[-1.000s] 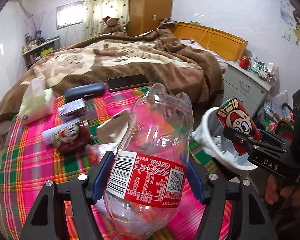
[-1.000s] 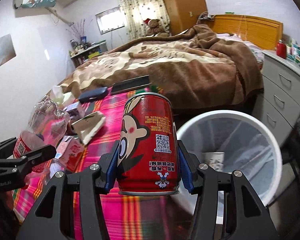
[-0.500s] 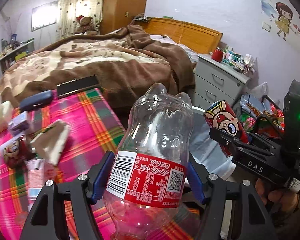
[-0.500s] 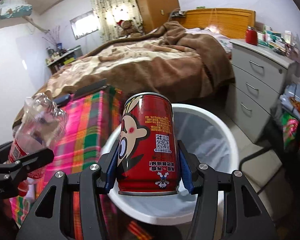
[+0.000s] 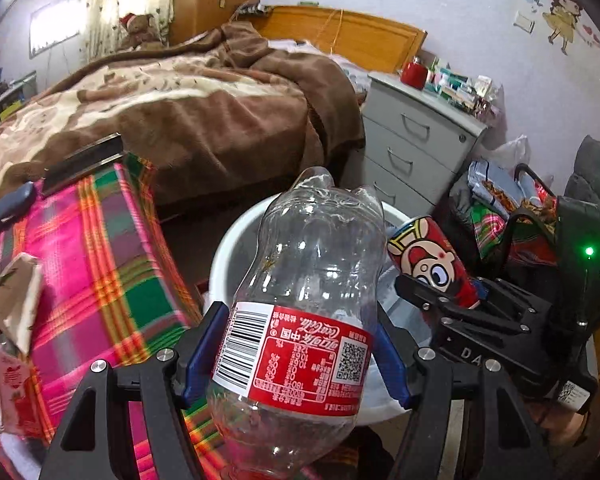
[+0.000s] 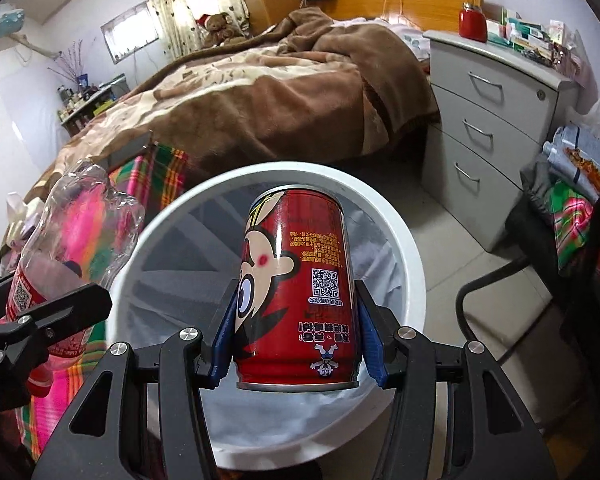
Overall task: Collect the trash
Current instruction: 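Open the left tool to drop the bottle while the right tool drops the can into the bin, then move both tools back over the plaid cloth toward the remaining trash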
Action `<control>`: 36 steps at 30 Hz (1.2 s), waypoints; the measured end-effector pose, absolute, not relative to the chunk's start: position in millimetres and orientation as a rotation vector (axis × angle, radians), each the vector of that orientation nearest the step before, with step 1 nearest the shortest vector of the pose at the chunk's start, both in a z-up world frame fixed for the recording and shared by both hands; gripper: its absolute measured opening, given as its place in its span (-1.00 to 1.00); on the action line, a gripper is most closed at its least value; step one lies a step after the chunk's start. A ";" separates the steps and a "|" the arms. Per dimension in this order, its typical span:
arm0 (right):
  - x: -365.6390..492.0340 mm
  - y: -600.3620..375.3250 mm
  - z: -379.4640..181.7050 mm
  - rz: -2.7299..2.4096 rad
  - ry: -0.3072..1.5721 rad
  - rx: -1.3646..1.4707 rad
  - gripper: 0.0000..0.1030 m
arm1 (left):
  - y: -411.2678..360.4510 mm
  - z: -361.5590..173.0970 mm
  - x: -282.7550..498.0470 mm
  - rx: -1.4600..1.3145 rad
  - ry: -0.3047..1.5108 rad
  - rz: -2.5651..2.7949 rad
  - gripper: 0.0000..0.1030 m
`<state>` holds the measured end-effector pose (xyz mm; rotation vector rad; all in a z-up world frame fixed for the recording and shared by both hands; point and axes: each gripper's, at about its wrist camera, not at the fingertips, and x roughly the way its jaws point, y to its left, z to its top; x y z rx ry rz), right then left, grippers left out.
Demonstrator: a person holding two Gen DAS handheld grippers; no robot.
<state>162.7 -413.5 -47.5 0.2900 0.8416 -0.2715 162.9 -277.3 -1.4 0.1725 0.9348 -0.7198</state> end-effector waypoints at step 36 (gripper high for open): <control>150.2 -378.9 -11.8 -0.210 0.720 0.263 0.34 | -205.4 23.1 144.8 0.086 0.840 -0.592 0.42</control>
